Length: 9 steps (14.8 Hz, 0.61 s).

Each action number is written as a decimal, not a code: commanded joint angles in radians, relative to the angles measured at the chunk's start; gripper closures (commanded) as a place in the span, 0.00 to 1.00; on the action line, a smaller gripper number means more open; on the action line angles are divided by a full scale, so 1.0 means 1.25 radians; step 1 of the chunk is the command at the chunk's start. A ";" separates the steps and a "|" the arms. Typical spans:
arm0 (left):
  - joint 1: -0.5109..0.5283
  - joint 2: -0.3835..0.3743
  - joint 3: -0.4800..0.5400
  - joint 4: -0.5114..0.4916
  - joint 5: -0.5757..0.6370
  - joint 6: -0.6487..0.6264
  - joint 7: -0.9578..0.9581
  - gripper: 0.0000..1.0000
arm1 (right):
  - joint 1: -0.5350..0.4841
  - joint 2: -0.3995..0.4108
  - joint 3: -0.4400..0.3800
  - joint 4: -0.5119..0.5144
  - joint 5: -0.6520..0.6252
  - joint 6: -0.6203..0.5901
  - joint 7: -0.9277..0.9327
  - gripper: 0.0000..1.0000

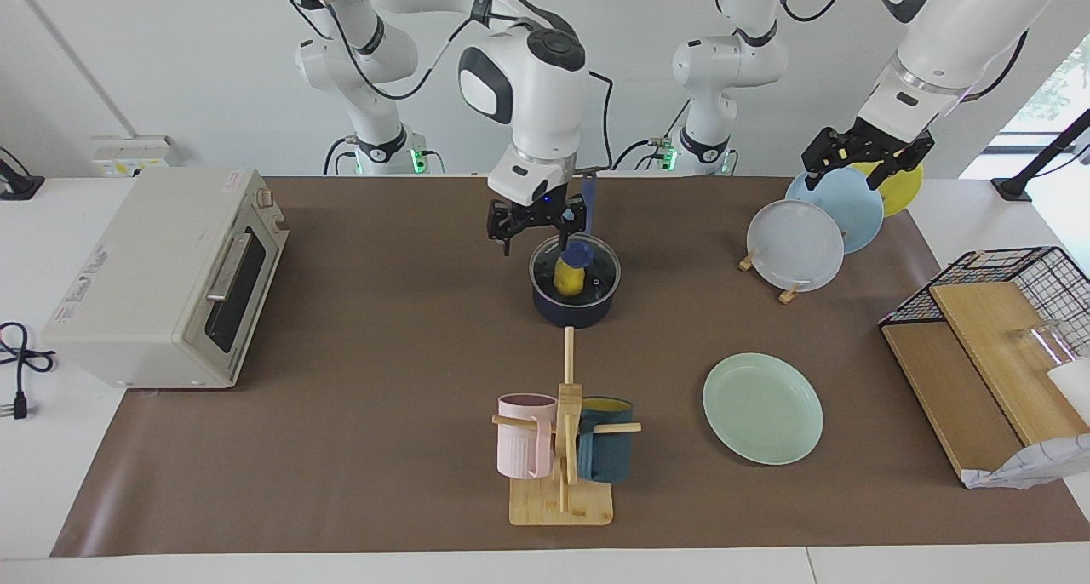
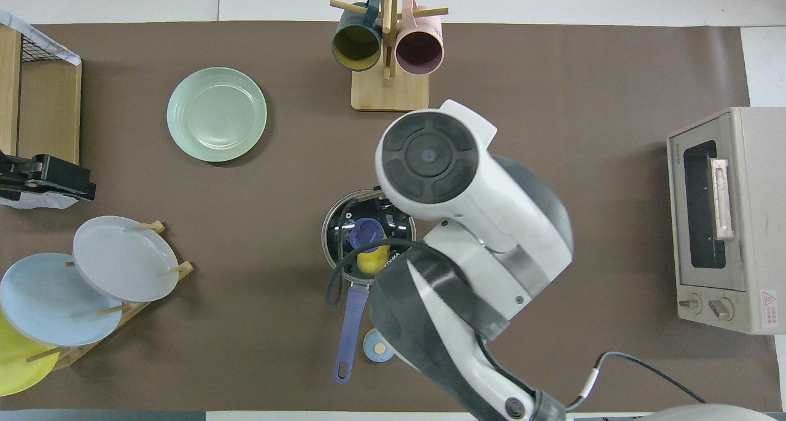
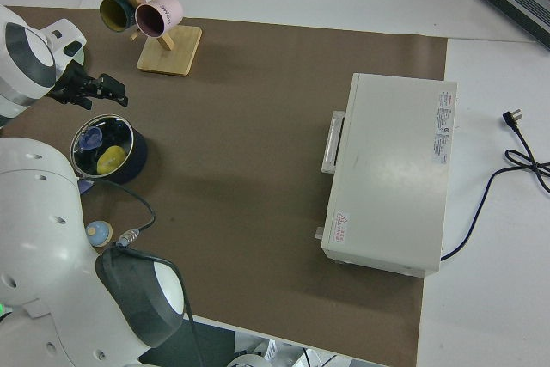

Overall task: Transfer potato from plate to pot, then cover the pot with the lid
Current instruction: 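Lower the glass lid onto the saucepan and open the right gripper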

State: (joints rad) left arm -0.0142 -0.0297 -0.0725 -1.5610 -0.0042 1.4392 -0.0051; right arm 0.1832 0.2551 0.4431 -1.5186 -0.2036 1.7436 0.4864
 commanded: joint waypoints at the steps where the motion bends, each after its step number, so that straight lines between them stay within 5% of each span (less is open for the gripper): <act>1: -0.005 -0.012 0.006 -0.007 0.016 0.011 -0.008 0.00 | -0.014 -0.049 -0.123 0.029 0.116 -0.064 -0.168 0.00; 4: -0.005 -0.011 0.006 -0.009 0.016 0.051 0.002 0.00 | -0.015 -0.114 -0.219 0.017 0.137 -0.140 -0.310 0.00; 9: -0.006 -0.012 0.006 -0.018 0.017 0.062 0.003 0.00 | -0.010 -0.130 -0.364 0.029 0.133 -0.217 -0.395 0.00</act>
State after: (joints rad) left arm -0.0140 -0.0297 -0.0702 -1.5632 -0.0042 1.4965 -0.0049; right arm 0.1651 0.0999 0.0331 -1.4758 -0.0546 1.4888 0.0217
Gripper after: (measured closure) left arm 0.000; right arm 0.000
